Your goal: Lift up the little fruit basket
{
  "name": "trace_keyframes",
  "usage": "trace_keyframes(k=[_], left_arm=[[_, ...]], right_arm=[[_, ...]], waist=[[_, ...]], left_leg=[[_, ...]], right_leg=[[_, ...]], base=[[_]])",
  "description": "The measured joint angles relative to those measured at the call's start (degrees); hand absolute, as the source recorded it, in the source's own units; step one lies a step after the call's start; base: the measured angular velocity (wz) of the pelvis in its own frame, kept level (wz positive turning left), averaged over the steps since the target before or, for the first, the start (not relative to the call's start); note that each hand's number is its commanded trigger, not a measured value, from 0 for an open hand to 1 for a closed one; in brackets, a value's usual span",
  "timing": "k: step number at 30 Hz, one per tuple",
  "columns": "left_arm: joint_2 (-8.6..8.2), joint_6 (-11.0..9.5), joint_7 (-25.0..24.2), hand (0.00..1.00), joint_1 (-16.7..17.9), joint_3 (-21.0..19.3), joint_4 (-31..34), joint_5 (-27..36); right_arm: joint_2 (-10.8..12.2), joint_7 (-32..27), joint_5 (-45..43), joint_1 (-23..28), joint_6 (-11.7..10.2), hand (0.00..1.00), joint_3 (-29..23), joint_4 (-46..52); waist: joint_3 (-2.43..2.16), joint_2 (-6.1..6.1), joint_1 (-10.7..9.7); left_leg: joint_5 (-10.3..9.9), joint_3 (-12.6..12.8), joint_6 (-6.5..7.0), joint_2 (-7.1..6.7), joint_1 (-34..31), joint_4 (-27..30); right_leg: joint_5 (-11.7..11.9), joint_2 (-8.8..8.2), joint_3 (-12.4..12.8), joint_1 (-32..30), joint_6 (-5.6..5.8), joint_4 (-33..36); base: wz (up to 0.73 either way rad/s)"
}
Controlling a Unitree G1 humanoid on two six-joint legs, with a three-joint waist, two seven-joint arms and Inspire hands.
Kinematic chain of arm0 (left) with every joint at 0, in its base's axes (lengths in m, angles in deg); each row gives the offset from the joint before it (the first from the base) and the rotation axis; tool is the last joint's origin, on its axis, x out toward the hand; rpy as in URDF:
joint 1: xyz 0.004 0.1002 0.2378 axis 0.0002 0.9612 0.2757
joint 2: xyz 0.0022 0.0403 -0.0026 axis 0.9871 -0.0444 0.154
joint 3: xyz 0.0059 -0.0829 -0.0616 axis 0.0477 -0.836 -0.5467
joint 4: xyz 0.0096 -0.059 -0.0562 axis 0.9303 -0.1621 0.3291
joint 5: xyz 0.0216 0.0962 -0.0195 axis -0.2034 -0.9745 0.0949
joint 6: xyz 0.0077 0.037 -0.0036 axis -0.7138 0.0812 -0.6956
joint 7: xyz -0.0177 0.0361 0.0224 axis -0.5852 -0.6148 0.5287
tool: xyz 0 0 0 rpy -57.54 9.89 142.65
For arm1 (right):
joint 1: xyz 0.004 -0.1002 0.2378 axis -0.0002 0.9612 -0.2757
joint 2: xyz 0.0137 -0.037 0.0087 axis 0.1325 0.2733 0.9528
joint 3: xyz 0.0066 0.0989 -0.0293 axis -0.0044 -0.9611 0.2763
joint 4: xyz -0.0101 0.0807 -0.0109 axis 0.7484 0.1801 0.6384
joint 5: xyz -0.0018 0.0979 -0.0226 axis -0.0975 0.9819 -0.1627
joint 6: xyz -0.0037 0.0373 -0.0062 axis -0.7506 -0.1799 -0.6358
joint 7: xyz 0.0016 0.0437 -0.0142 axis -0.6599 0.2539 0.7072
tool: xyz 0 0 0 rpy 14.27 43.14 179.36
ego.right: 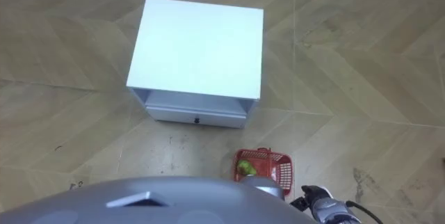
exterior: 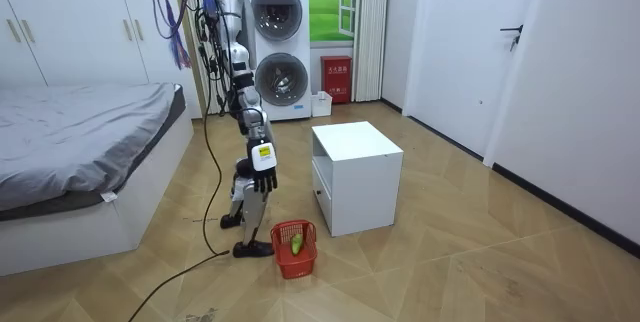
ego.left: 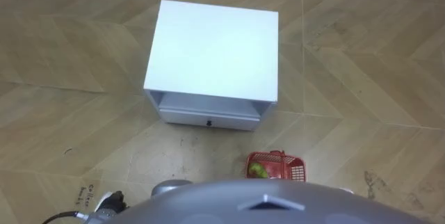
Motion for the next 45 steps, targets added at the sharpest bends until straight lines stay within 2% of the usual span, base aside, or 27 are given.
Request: trace_keyframes(k=[7,15,19,24,27,29,30,31,32,33,34,35,36,37,38,39,41,42,43,44,45], left_arm=[[-0.02,0.0,0.9,0.00,-0.1,0.1,1.7,-1.0],[-0.11,0.2,1.5,0.00,0.5,0.1,3.3,-1.0],[-0.70,0.1,1.5,0.00,0.7,0.1,3.2,-0.9],[-0.90,-0.2,1.1,0.00,0.3,0.1,3.1,-1.0],[-0.69,-0.8,0.4,0.00,-0.8,-0.1,2.2,-0.9],[-0.56,-1.2,0.2,0.00,-1.3,-0.4,1.5,-0.9],[-0.55,-1.8,0.2,0.00,-1.8,-0.5,0.7,-0.9],[-0.47,-2.5,0.2,0.00,-2.5,-1.1,-0.3,-0.9],[-0.42,-2.7,0.2,0.00,-2.8,-1.6,-0.5,-0.9],[-0.16,-3.2,0.2,0.00,-3.6,-2.0,-0.8,-0.9],[0.34,-3.9,0.2,0.00,-3.7,-2.1,-0.5,-0.9],[0.73,-3.8,0.3,0.00,-3.4,-2.1,0.0,-0.9],[0.80,-3.7,0.3,0.00,-3.6,-2.2,0.0,-0.9],[0.78,-3.3,0.4,0.00,-3.0,-2.3,-0.3,-0.2],[0.83,-3.2,0.4,0.00,-2.7,-2.5,-0.6,0.7],[0.87,-3.2,0.5,0.00,-2.8,-2.5,-0.6,0.7],[1.93,-3.4,0.8,0.00,-5.3,-2.4,-2.4,2.7],[2.24,-3.4,0.9,0.00,-6.5,-2.4,-3.1,3.2],[2.73,-3.7,1.6,0.00,-8.8,-2.3,-4.2,3.8],[2.88,-3.9,1.8,0.00,-10.6,-2.3,-4.5,4.1],[2.96,-4.3,1.9,0.00,-12.7,-2.3,-4.7,4.3]], right_arm=[[-0.1,0.3,0.0,0.0,0.6,0.00,1.0,-0.1],[-0.1,-0.1,0.0,0.1,1.1,0.00,1.0,0.6],[0.0,-0.1,0.0,0.3,1.5,0.00,1.0,0.5],[0.2,-0.3,0.0,0.1,1.8,0.00,-0.5,0.8],[0.1,-0.8,0.0,-1.1,2.2,0.00,-2.4,0.8],[-0.2,-1.0,0.0,-1.6,2.2,0.00,-2.4,0.9],[-0.4,-1.4,-0.1,-2.3,2.2,0.00,-2.4,1.0],[-0.3,-1.5,-0.6,-3.4,2.4,0.00,-2.5,1.1],[-0.3,-1.5,-0.7,-3.8,2.5,0.00,-2.5,1.1],[-0.2,-1.6,-0.5,-3.4,2.7,0.00,-3.0,1.2],[-0.2,-1.7,0.5,-2.5,3.1,0.00,-4.2,1.1],[-0.3,-2.4,1.6,-2.5,3.7,0.00,-4.6,0.9],[-0.5,-3.0,1.6,-3.0,3.7,0.00,-4.6,0.9],[-1.0,-4.2,1.8,-4.3,3.2,0.00,-4.5,0.7],[-1.4,-5.0,2.2,-6.0,2.2,0.00,-4.5,1.2],[-1.6,-5.3,2.9,-6.8,1.7,0.00,-4.4,1.5],[-1.7,-5.9,6.8,-10.9,0.2,0.00,-3.0,2.0],[-1.7,-5.9,7.8,-12.1,-0.2,0.00,-2.3,1.7],[-1.5,-5.9,8.8,-14.3,-0.8,0.00,-1.5,1.8],[-1.5,-5.9,9.2,-15.2,-1.2,0.00,-1.2,1.8],[-1.4,-6.0,10.3,-17.0,-1.6,0.00,-0.3,1.9]], waist=[[-0.01,0.74,-0.3],[-0.12,0.44,-1.0],[-0.18,0.35,-1.2],[-0.13,-0.01,-1.3],[-0.13,-0.22,-1.4],[-0.17,-0.57,-1.3],[-0.19,-0.11,-1.3],[-0.34,0.37,-1.4],[-0.47,0.74,-1.5],[-0.17,0.47,-2.1],[-0.05,-0.25,-1.9],[-0.11,-1.58,-0.1],[-0.14,-1.97,0.8],[-0.25,-2.19,2.1],[-0.49,-2.59,2.2],[-0.32,-2.67,2.1],[-0.16,-3.27,2.3],[-0.08,-3.44,2.2],[-0.02,-3.43,2.2],[0.01,-3.43,2.3],[0.38,-3.73,2.3]], left_leg=[[0.0,0.2,0.01,0.02,0.2,-0.7],[0.0,0.2,0.01,-0.01,0.2,-0.7],[0.0,0.3,0.05,-0.06,-0.1,-0.6],[0.1,0.8,0.23,-0.70,-1.4,0.6],[0.2,1.9,0.40,-1.77,-4.1,3.3],[0.6,3.5,1.37,-2.56,-5.8,4.1],[0.9,4.4,1.88,-2.56,-7.2,4.6],[1.5,5.6,2.95,-2.18,-8.5,4.4],[1.6,6.9,3.47,-2.01,-9.3,4.6],[1.4,9.9,4.29,-2.16,-10.3,5.2],[1.3,11.2,4.93,-3.18,-10.5,5.1],[1.2,12.8,5.43,-4.08,-11.2,5.3],[1.3,13.5,5.55,-4.31,-11.8,5.6],[1.4,14.5,5.76,-4.22,-13.7,6.5],[1.5,14.5,5.88,-3.78,-16.5,8.6],[1.5,14.5,5.89,-3.42,-18.2,10.1],[1.5,14.0,5.90,-1.81,-26.4,16.9],[1.5,13.8,5.89,-1.19,-29.0,19.1],[1.5,11.8,5.86,0.16,-34.5,24.1],[1.6,10.6,5.71,0.78,-36.8,26.7],[2.2,7.3,4.75,1.52,-41.3,30.5]], right_leg=[[0.0,0.04,0.1,-0.2,0.03,0.1],[0.0,0.00,0.1,-0.3,0.04,0.3],[0.0,-0.23,0.1,-1.4,0.07,1.9],[-0.6,-1.65,0.1,-4.7,0.22,7.2],[-0.5,-3.25,0.3,-7.9,0.25,10.4],[-0.2,-4.15,0.5,-9.4,0.66,10.2],[1.0,-4.22,0.6,-10.2,1.12,9.2],[2.0,-4.27,1.1,-10.8,1.47,8.2],[1.6,-4.79,1.0,-11.5,1.28,9.7],[-0.9,-6.96,-0.5,-13.0,1.02,18.4],[-2.6,-9.13,-0.1,-13.1,1.38,28.0],[-2.7,-10.62,1.4,-13.0,1.39,36.2],[-2.5,-10.87,2.6,-13.0,1.32,38.9],[-1.6,-11.27,3.9,-12.1,0.92,41.4],[-0.5,-11.89,3.9,-10.0,0.90,40.4],[0.0,-12.52,3.5,-9.1,0.72,38.8],[0.8,-14.99,2.9,-5.2,1.40,28.8],[0.8,-15.29,2.9,-4.5,1.41,25.8],[-3.2,-13.92,3.4,-4.4,5.36,21.8],[-5.5,-13.11,3.0,-4.9,5.32,20.9],[-8.8,-11.32,3.0,-6.1,4.96,20.4]], base=[[0.00],[0.00],[-0.01],[-0.02],[-0.12],[-0.18],[-0.10],[0.00],[0.43],[0.85],[0.92],[0.47],[-0.17],[-0.28],[-0.19],[0.00],[0.00],[0.08],[0.09],[0.09],[0.00]])
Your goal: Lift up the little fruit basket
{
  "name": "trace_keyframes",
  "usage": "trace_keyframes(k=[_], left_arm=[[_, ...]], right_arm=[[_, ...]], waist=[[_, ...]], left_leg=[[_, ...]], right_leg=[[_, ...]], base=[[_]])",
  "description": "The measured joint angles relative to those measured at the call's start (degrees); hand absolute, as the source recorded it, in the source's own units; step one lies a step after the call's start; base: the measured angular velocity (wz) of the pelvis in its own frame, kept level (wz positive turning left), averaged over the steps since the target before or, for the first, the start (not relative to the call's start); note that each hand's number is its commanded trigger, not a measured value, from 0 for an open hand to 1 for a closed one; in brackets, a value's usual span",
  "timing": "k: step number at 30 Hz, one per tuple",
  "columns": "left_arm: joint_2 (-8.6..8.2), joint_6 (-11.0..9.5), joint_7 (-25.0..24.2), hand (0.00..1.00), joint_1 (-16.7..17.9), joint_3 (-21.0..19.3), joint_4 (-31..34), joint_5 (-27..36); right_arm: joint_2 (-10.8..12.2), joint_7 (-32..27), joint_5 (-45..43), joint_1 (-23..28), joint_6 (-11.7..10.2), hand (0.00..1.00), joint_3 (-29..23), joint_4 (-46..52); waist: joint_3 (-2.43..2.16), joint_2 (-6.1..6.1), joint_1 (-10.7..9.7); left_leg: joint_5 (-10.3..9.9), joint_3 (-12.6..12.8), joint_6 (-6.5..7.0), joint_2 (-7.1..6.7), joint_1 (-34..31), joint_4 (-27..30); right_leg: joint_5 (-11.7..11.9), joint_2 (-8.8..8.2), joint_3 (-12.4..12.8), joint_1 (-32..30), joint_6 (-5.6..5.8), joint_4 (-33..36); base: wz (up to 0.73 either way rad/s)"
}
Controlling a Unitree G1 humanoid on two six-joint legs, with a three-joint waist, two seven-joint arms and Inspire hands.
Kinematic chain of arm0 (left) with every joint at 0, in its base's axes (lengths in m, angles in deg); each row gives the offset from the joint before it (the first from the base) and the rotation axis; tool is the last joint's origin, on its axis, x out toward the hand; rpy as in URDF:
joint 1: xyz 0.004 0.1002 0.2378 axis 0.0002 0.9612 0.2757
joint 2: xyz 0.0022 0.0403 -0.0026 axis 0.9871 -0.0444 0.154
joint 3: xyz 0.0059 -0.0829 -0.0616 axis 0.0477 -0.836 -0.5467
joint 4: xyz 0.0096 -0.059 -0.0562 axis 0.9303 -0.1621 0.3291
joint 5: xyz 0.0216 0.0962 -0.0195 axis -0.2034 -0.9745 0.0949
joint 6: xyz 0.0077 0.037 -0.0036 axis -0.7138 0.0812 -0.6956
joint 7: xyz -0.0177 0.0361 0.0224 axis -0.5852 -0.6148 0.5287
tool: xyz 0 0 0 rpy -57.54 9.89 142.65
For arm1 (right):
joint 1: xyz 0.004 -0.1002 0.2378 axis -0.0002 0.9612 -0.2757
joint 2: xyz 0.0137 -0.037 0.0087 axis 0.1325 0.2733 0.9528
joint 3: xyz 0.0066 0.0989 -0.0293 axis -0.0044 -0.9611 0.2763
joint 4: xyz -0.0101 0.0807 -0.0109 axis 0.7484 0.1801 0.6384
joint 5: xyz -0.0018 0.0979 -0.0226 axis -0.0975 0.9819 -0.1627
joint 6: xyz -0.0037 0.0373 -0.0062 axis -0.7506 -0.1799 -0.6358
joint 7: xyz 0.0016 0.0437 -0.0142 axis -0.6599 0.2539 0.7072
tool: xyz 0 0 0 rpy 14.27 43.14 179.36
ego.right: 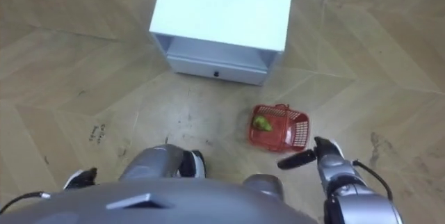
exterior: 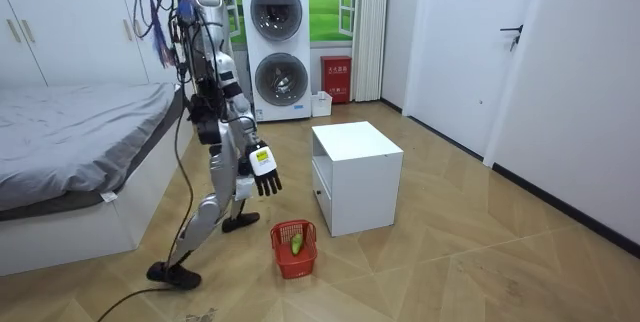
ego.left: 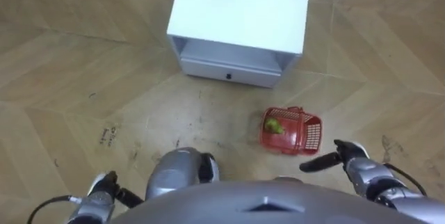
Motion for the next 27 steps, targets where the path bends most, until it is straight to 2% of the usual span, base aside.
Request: trace_keyframes(k=[1,2,3,4,5,6,7,8,9,11,12,13,14,15,17,18,19,20,21,22,23,25,27], left_arm=[[0.02,-0.9,0.0,0.00,-1.4,0.0,0.0,0.4],[0.02,-1.6,0.3,0.00,-3.1,0.0,0.1,1.1],[0.01,-2.1,0.6,0.00,-3.5,0.0,-0.2,1.4],[0.02,-3.0,1.3,0.00,-5.5,1.0,-0.9,3.6],[-0.04,-3.4,1.4,0.00,-7.4,2.2,-1.4,5.5],[-0.05,-3.6,1.4,0.00,-8.0,2.3,-1.7,5.9],[0.11,-4.3,1.7,0.00,-8.7,2.5,-2.9,7.4],[0.35,-4.4,2.4,0.00,-8.9,3.2,-4.0,7.8],[0.55,-4.5,2.7,0.00,-8.9,4.0,-4.4,7.8],[1.74,-5.3,4.5,0.00,-8.7,5.7,-5.5,7.8],[2.19,-5.7,5.2,0.00,-8.8,5.8,-5.4,7.8],[3.03,-6.4,6.7,0.00,-8.8,6.0,-5.5,7.8],[3.14,-6.6,7.9,0.00,-8.8,6.1,-5.4,7.9],[3.16,-6.6,8.3,0.00,-8.4,6.1,-5.5,8.1],[3.29,-6.6,9.1,0.00,-7.1,6.1,-6.2,10.3],[3.56,-6.6,9.8,0.00,-7.1,6.8,-7.4,12.0],[3.90,-6.7,10.4,0.00,-7.1,7.1,-8.0,13.0],[4.00,-6.9,11.2,0.00,-7.2,7.5,-8.5,14.0],[3.77,-6.9,11.3,0.00,-7.0,8.0,-8.8,14.6],[3.19,-6.9,11.1,0.00,-6.3,8.9,-9.1,16.2],[2.95,-6.9,10.8,0.00,-6.1,9.7,-9.2,16.9],[2.97,-7.1,10.7,0.00,-6.2,10.5,-9.2,17.9],[2.84,-7.7,10.7,0.00,-6.4,11.9,-10.0,18.3]], right_arm=[[0.3,-0.4,0.7,-1.1,0.0,0.00,0.4,0.0],[0.5,-0.5,1.9,-2.0,0.0,0.00,0.4,-0.1],[0.5,-0.5,2.2,-2.5,0.0,0.00,0.3,-0.2],[0.5,-1.0,2.8,-3.5,-0.1,0.00,0.3,-0.6],[0.3,-1.6,3.7,-3.8,-0.3,0.00,0.3,-0.9],[0.2,-1.8,4.1,-3.8,-0.4,0.00,0.3,-1.0],[0.1,-2.1,4.8,-3.9,-0.5,0.00,0.1,-1.0],[-0.3,-2.5,5.7,-3.8,-0.6,0.00,-0.2,-1.0],[-0.5,-2.7,6.5,-3.7,-0.6,0.00,-0.5,-1.0],[-1.4,-4.2,9.3,-4.1,-1.5,0.00,-2.2,-0.9],[-1.5,-4.5,9.5,-4.5,-1.9,0.00,-2.9,-0.8],[-1.7,-5.2,9.9,-5.7,-2.8,0.00,-4.5,-0.7],[-2.1,-5.7,10.2,-6.5,-3.3,0.00,-6.3,0.1],[-2.1,-5.9,10.4,-7.2,-3.3,0.00,-7.1,0.5],[-2.1,-6.6,10.9,-9.0,-3.4,0.00,-7.5,1.9],[-2.1,-7.3,11.3,-9.1,-3.7,0.00,-7.6,3.2],[-2.1,-8.1,12.1,-9.0,-3.9,0.00,-7.8,4.2],[-2.1,-8.8,13.1,-9.2,-4.1,0.00,-8.3,5.4],[-2.2,-9.0,13.3,-9.3,-4.4,0.00,-8.6,6.0],[-2.2,-9.2,13.4,-9.4,-4.7,0.00,-8.8,7.1],[-2.2,-9.4,13.5,-9.4,-4.6,0.00,-8.8,8.3],[-2.2,-10.2,13.7,-9.4,-4.6,0.00,-8.8,9.4],[-2.2,-11.3,14.0,-9.4,-4.6,0.00,-8.6,9.8]], waist=[[-0.39,0.65,0.2],[-0.36,0.44,0.1],[-0.18,0.25,0.0],[0.24,-0.28,-0.3],[0.41,-0.28,-0.3],[0.45,-0.27,-0.2],[0.48,-0.14,-0.1],[0.49,-0.23,-0.5],[0.53,-0.33,-0.7],[0.57,-0.75,-1.1],[0.55,-0.97,-1.4],[0.90,-1.38,-2.3],[0.88,-0.59,-2.1],[0.92,-0.35,-1.6],[0.87,-0.53,-1.2],[1.07,-1.27,-2.1],[1.08,-2.28,-3.5],[1.37,-3.15,-4.0],[1.48,-3.12,-4.1],[1.52,-3.09,-3.9],[1.51,-3.16,-3.8],[1.59,-3.34,-4.3],[1.58,-3.41,-5.7]], left_leg=[[0.5,-3.3,-0.76,-0.09,-3.5,2.5],[0.7,-5.4,-1.26,-0.16,-6.6,4.2],[0.7,-6.0,-1.47,-0.15,-8.2,5.3],[0.2,-6.9,-2.79,0.02,-11.1,7.5],[-1.1,-7.9,-3.86,-0.13,-14.1,10.7],[-1.7,-8.1,-3.79,-0.13,-15.5,12.3],[-3.9,-8.4,-4.05,-0.73,-18.0,15.8],[-5.5,-8.0,-2.69,-1.38,-19.9,19.2],[-6.2,-7.2,-1.96,-1.67,-20.6,21.1],[-10.0,-3.7,-0.15,-1.90,-23.9,30.2],[-10.8,-2.8,0.28,-1.78,-24.9,32.3],[-12.1,-1.2,0.82,-1.07,-27.3,36.8],[-13.1,-0.7,1.21,0.03,-29.7,40.5],[-13.6,-0.7,1.17,0.40,-30.8,41.9],[-14.9,-0.2,1.78,0.39,-32.9,45.6],[-15.5,0.5,2.76,0.46,-33.5,48.2],[-16.3,1.0,3.13,0.59,-34.6,51.2],[-17.1,1.5,3.03,1.44,-35.5,54.4],[-17.5,1.3,2.79,1.74,-35.9,55.9],[-18.3,0.7,1.55,2.06,-36.2,57.6],[-18.4,0.1,0.84,1.76,-36.5,58.2],[-18.6,-0.6,0.16,1.06,-36.8,58.2],[-18.7,-0.6,0.00,1.07,-36.5,58.4]], right_leg=[[-2.8,1.57,-0.1,-1.3,0.13,-0.1],[-5.8,2.25,-0.7,-2.7,0.07,0.5],[-7.6,2.28,-1.1,-3.8,-0.08,1.5],[-11.4,1.99,-1.2,-6.4,-0.30,5.3],[-14.4,1.67,-1.2,-10.0,-0.30,10.8],[-15.7,1.39,-1.1,-11.6,-0.44,13.6],[-17.7,0.35,-1.1,-14.4,-0.29,20.3],[-18.6,-1.54,-1.1,-17.5,-0.11,29.1],[-18.6,-2.96,-1.0,-19.0,-0.11,33.9],[-18.5,-7.09,2.0,-24.0,-0.11,51.3],[-18.5,-8.13,2.8,-25.3,-0.11,55.2],[-18.4,-10.07,4.2,-28.1,-0.09,61.7],[-18.5,-10.92,4.5,-30.1,-0.18,66.3],[-18.5,-11.14,4.8,-31.2,-0.18,68.1],[-18.5,-12.19,6.2,-33.3,-0.17,74.0],[-17.9,-14.05,6.5,-32.7,-0.32,78.4],[-15.4,-14.71,6.5,-30.8,-0.73,83.3],[-16.1,-14.86,6.9,-29.7,-0.76,86.0],[-16.3,-14.90,7.1,-29.7,-0.63,87.5],[-16.4,-14.89,7.7,-30.2,-0.65,89.3],[-16.4,-14.89,8.1,-31.1,-0.70,90.0],[-16.5,-14.91,8.0,-31.5,-0.76,90.2],[-16.6,-14.62,8.0,-30.8,-0.71,90.0]], base=[[0.07],[0.12],[0.22],[0.22],[0.15],[0.00],[0.07],[0.17],[0.44],[0.66],[0.81],[0.69],[0.49],[0.00],[-0.05],[0.57],[0.76],[0.54],[0.00],[-0.37],[-0.43],[-0.19],[0.02]])
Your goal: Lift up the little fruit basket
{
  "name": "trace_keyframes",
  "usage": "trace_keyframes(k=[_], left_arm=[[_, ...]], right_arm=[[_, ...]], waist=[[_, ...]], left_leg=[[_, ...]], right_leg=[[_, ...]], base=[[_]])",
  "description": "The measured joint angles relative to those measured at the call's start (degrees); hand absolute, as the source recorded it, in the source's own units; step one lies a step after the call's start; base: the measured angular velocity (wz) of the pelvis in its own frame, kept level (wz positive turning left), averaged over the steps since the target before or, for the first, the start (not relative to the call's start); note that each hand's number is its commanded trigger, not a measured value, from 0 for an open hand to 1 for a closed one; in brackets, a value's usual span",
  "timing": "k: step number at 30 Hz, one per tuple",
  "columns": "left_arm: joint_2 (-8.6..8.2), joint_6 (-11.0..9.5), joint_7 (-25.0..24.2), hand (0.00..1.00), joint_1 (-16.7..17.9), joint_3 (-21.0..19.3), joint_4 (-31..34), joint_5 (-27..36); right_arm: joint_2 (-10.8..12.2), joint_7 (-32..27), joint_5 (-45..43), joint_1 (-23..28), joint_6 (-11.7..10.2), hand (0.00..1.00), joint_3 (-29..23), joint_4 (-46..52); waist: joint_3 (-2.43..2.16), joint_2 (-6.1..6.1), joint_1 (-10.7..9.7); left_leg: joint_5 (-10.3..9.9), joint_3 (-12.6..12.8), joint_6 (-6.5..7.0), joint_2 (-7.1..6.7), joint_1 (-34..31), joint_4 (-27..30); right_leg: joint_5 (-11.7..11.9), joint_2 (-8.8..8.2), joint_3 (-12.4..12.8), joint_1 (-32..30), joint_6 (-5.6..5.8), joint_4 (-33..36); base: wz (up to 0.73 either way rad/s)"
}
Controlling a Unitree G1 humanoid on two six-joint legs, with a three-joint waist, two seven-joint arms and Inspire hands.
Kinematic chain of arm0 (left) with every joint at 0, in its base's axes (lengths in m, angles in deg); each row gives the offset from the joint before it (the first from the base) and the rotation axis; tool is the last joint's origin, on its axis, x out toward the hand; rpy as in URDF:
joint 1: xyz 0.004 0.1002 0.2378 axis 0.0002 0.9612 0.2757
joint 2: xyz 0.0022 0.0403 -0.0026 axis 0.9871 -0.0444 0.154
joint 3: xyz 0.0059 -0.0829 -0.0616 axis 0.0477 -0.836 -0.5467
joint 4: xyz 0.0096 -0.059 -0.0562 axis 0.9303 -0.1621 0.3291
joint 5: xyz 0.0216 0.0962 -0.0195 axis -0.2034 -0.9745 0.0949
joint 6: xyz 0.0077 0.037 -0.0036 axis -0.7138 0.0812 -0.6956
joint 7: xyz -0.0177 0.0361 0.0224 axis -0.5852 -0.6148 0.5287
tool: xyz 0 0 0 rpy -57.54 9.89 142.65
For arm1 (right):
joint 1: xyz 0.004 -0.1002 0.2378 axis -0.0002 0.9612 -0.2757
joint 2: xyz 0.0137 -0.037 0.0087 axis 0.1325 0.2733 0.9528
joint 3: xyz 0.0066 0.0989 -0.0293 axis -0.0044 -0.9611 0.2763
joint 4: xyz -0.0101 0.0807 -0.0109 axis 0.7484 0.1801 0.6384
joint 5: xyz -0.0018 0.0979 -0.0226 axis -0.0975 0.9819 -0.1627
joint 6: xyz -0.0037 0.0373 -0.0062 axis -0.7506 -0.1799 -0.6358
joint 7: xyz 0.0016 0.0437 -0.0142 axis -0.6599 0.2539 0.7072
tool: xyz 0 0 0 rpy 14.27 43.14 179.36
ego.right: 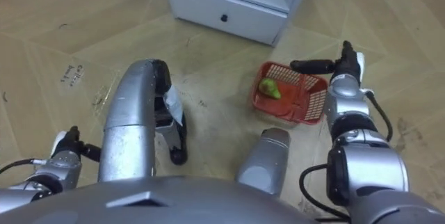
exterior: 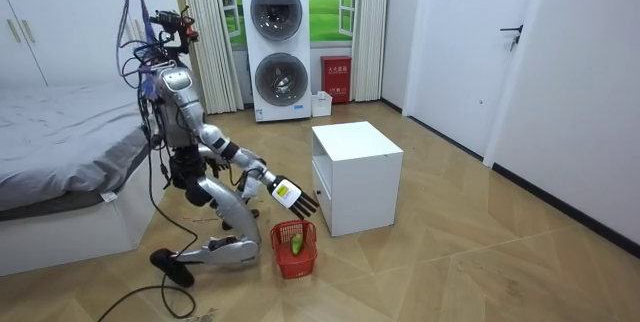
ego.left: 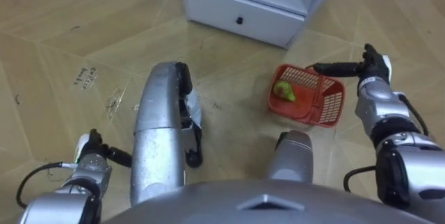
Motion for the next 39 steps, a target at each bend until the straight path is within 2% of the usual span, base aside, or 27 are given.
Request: trace_keyframes(k=[2,5,6,8,10,11,12,13,14,15,16,17,18,19,20,27,29,31,35,39], left_arm=[[-0.48,-1.4,0.0,0.00,0.6,1.2,-0.8,0.0],[-0.61,-2.2,-0.1,0.00,1.2,2.2,-1.2,0.0],[-0.60,-2.5,-0.1,0.00,2.0,2.9,-1.1,0.0],[-0.60,-2.8,-0.3,0.00,3.6,4.2,-1.1,0.1],[-0.18,-2.8,-1.3,0.00,6.6,5.1,-1.2,0.1],[0.20,-2.8,-1.9,0.00,7.6,5.7,-1.2,0.1],[0.46,-2.8,-2.4,0.00,7.7,6.2,-1.2,0.1],[-0.06,-3.0,-3.1,0.00,7.4,6.8,-1.1,0.2],[-1.68,-3.9,-4.3,0.00,6.4,7.5,-0.7,0.4],[-2.03,-4.5,-4.9,0.00,6.0,7.9,-0.7,0.5],[-1.76,-5.2,-5.5,0.00,5.2,8.3,-0.7,0.7],[-1.46,-5.3,-5.7,0.00,5.2,8.4,-0.8,0.7],[-0.92,-5.3,-5.6,0.00,5.9,8.4,-1.1,0.7],[-0.50,-5.2,-5.6,0.00,6.6,8.5,-1.0,0.7],[-0.52,-5.1,-5.6,0.00,6.9,8.6,-1.0,0.7],[-0.61,-4.2,-6.5,0.00,6.7,11.3,-0.6,0.6],[-0.71,-3.8,-7.4,0.00,6.8,11.6,-0.3,0.6],[-0.75,-3.5,-7.7,0.00,6.9,11.7,-0.4,0.6],[-0.65,-3.1,-8.8,0.00,7.9,11.7,0.0,0.7],[-0.65,-2.8,-8.9,0.00,9.5,12.8,0.9,0.7]], right_arm=[[0.0,-0.4,2.2,0.1,0.0,0.00,1.0,0.0],[0.0,-0.2,3.8,0.1,0.0,0.00,2.5,0.2],[0.0,-0.2,4.0,0.1,0.0,0.00,3.0,0.7],[0.0,-0.2,4.1,0.0,0.0,0.00,5.0,1.4],[0.2,0.6,4.2,0.1,0.0,0.00,7.4,1.7],[0.0,1.0,4.2,0.2,0.0,0.00,7.9,1.7],[-0.3,1.0,4.4,0.4,0.0,0.00,7.9,1.7],[-1.9,1.3,5.2,0.2,0.0,0.00,7.8,1.7],[-4.4,1.5,6.2,-0.7,-0.1,0.00,7.8,2.0],[-5.2,1.4,6.6,-0.8,-0.2,0.00,7.8,2.1],[-5.5,1.4,6.6,-1.0,-0.4,0.00,7.7,1.8],[-5.0,1.6,6.5,-1.2,-0.4,0.00,8.0,1.6],[-3.9,2.5,6.4,-2.4,-0.4,0.00,9.2,0.5],[-3.2,3.4,6.5,-2.9,-0.5,0.00,9.6,0.2],[-3.3,4.0,6.7,-3.2,-0.5,0.00,9.5,0.1],[-3.9,4.9,8.5,-3.0,-0.1,0.00,9.8,-1.7],[-5.0,6.0,9.0,-3.0,0.8,0.00,10.8,-2.2],[-5.2,6.7,9.2,-3.0,0.9,0.00,11.1,-2.2],[-5.2,7.7,9.7,-3.0,1.1,0.00,11.2,-3.3],[-5.3,8.0,10.5,-3.0,1.3,0.00,11.2,-4.2]], waist=[[0.03,-0.09,-0.8],[0.03,-0.16,-0.8],[0.06,-0.21,-0.7],[0.14,-0.38,-0.5],[0.16,-0.23,-0.4],[0.29,-0.63,-0.5],[0.36,-0.95,-0.6],[0.96,-0.85,-0.2],[1.88,1.58,0.6],[1.78,1.95,0.5],[1.77,1.70,0.7],[1.66,1.50,0.7],[1.43,1.08,1.8],[1.31,0.93,2.3],[1.15,1.45,2.5],[1.07,1.99,3.3],[0.77,2.91,4.1],[0.72,3.55,4.2],[0.74,3.71,5.7],[0.73,4.25,5.7]], left_leg=[[-0.8,-0.1,-0.36,0.05,0.8,0.5],[-1.3,-0.7,-1.38,-0.17,1.4,1.0],[-1.3,-1.3,-2.03,-0.73,1.4,1.4],[-0.5,-3.3,-3.49,-2.78,1.0,3.2],[1.0,-7.3,-6.15,-5.46,-0.4,8.2],[1.4,-8.1,-6.87,-6.70,-1.4,10.7],[1.5,-8.1,-6.89,-7.33,-2.3,12.0],[1.1,-8.0,-6.78,-7.94,-4.5,14.6],[-1.0,-7.8,-6.47,-9.19,-6.7,13.4],[-1.3,-7.2,-6.44,-9.68,-7.4,12.3],[-1.2,-6.3,-6.54,-9.54,-7.6,11.1],[-1.2,-6.2,-6.55,-9.56,-7.7,11.0],[-1.2,-6.6,-6.55,-9.48,-7.4,11.6],[-1.1,-6.9,-6.69,-9.59,-7.0,12.3],[-1.0,-7.3,-6.90,-9.51,-6.9,12.7],[-0.9,-7.3,-7.25,-8.64,-6.8,11.4],[-0.9,-7.3,-7.26,-8.16,-7.4,11.2],[-0.9,-7.0,-7.26,-7.94,-7.8,10.9],[-0.9,-6.6,-7.28,-7.88,-8.4,10.5],[-0.8,-6.6,-7.35,-7.67,-9.7,10.4]], right_leg=[[-0.5,0.75,0.1,1.3,-0.32,-0.2],[-1.2,0.93,0.2,2.2,-0.84,0.0],[-1.8,0.88,0.7,2.2,-0.98,0.5],[-2.6,1.00,2.0,2.3,-1.24,1.7],[-3.4,2.31,3.3,4.3,-1.54,4.3],[-3.8,2.95,3.6,5.8,-1.45,6.1],[-4.1,3.25,3.8,6.7,-1.29,7.1],[-4.6,4.26,4.0,7.7,-1.12,9.0],[-4.5,4.16,3.1,6.7,-0.63,9.0],[-4.6,3.10,3.2,5.8,-0.35,8.9],[-5.0,2.17,3.6,4.1,0.05,8.4],[-5.0,2.35,4.1,3.7,0.06,8.3],[-5.0,2.90,5.5,2.9,0.06,8.2],[-5.0,2.75,6.0,2.9,0.03,8.4],[-4.9,3.06,6.3,2.9,-0.13,8.5],[-5.0,4.39,7.6,0.9,-0.23,10.2],[-5.1,4.87,8.2,-0.3,-0.40,11.1],[-5.1,4.85,8.4,-0.9,-0.46,11.6],[-5.1,4.91,9.7,-2.6,-0.43,12.5],[-5.1,4.97,9.7,-3.7,-0.42,13.0]], base=[[0.02],[-0.05],[-0.22],[-0.32],[-0.24],[0.10],[0.36],[0.44],[0.51],[0.53],[0.37],[-0.08],[-0.48],[-0.58],[-0.32],[-0.07],[-0.07],[0.02],[-0.04],[0.06]])
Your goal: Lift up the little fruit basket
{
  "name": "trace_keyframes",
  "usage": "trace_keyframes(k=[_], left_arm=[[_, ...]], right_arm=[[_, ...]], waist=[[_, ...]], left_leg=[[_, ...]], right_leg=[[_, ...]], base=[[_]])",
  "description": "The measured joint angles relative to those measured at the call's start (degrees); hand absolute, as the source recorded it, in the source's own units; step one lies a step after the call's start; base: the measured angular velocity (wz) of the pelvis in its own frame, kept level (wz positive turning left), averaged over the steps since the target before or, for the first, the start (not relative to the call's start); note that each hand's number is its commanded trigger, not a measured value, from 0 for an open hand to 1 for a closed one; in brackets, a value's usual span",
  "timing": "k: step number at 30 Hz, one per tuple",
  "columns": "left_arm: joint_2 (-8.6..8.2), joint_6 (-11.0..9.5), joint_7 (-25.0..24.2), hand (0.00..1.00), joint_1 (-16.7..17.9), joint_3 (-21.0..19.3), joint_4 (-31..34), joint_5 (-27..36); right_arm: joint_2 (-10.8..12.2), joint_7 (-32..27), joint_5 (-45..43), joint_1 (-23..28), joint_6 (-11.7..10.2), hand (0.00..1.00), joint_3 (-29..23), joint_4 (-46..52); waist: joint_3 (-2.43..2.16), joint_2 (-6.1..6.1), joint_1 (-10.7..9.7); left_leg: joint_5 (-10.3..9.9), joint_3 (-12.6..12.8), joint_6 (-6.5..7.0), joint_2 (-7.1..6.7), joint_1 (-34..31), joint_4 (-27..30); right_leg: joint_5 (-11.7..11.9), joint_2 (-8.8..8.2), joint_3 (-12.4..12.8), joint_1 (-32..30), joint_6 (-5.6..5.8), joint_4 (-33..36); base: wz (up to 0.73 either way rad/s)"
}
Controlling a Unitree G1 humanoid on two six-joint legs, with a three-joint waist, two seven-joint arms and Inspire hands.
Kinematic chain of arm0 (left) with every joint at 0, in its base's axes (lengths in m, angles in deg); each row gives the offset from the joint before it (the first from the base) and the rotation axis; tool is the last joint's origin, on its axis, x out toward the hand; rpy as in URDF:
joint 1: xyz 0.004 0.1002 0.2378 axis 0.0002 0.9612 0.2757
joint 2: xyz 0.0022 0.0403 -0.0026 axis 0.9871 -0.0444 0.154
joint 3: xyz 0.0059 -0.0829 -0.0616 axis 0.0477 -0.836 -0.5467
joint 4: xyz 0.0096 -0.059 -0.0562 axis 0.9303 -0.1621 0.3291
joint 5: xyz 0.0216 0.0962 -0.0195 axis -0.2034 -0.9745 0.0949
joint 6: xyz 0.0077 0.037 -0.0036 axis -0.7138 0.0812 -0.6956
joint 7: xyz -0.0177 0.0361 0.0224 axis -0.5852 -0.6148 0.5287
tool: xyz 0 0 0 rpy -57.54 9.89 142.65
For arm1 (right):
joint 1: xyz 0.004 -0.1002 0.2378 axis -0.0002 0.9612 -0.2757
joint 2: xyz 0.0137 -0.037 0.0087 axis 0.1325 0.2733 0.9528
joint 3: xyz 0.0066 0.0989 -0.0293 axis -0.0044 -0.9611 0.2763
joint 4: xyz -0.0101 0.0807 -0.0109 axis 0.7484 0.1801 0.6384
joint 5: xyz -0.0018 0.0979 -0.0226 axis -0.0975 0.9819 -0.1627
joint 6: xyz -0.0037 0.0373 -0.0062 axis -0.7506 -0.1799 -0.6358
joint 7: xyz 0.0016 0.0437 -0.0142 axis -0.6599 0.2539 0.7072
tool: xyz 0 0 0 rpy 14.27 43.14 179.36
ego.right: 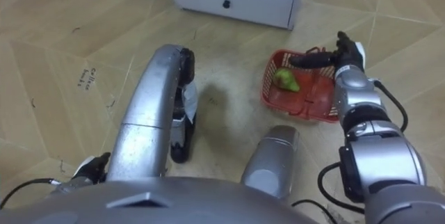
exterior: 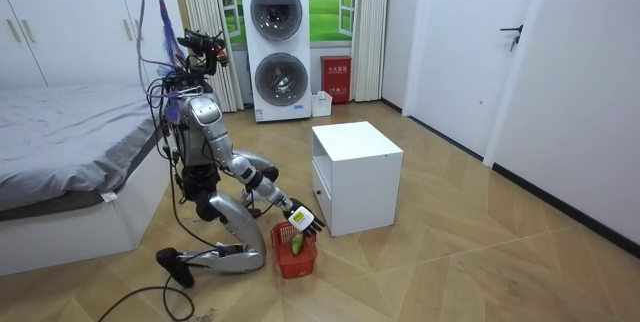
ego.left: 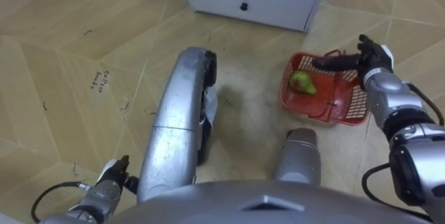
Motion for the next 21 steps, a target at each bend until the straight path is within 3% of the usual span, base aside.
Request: trace_keyframes(k=[4,9,11,20,21], left_arm=[[-0.01,0.8,-0.7,0.00,0.3,0.3,0.1,0.0],[-0.01,0.9,-1.1,0.00,-0.3,3.4,0.3,2.2],[-0.02,0.8,-1.2,0.00,-0.6,4.0,0.4,2.5],[-0.04,0.9,-1.4,0.00,-0.7,5.2,1.9,4.5],[-0.04,0.9,-1.4,0.00,-0.6,5.2,2.0,4.5]], right_arm=[[0.0,0.4,0.0,-0.1,0.0,0.00,0.0,-0.4],[-0.2,1.1,1.1,-0.1,0.1,0.00,2.3,-3.0],[-0.4,1.7,2.8,-0.2,0.1,0.00,2.3,-3.3],[-0.7,3.0,7.0,-0.2,0.2,0.00,4.0,-4.5],[-0.7,3.0,7.1,-0.2,0.2,0.42,4.1,-4.6]], waist=[[0.13,-0.21,0.1],[0.32,0.19,0.0],[0.30,0.47,0.1],[0.15,1.32,1.2],[0.15,1.32,1.3]], left_leg=[[0.0,0.2,-0.02,-0.19,-1.0,0.0],[-0.2,0.2,-0.47,-0.22,-1.1,-0.4],[-0.5,0.2,-1.14,-0.16,-1.8,-0.7],[-0.5,1.2,-1.15,0.68,-2.1,-1.0],[-0.5,1.2,-1.15,0.69,-2.1,-1.0]], right_leg=[[0.0,-0.14,0.7,-1.5,0.00,0.6],[0.0,-0.11,0.5,-1.5,0.01,1.0],[0.0,-0.10,0.6,-2.5,0.01,1.4],[0.0,-0.16,1.3,-3.9,0.02,2.2],[0.0,-0.15,1.4,-4.0,0.02,2.3]], base=[[0.00],[0.03],[0.05],[0.00],[0.00]])
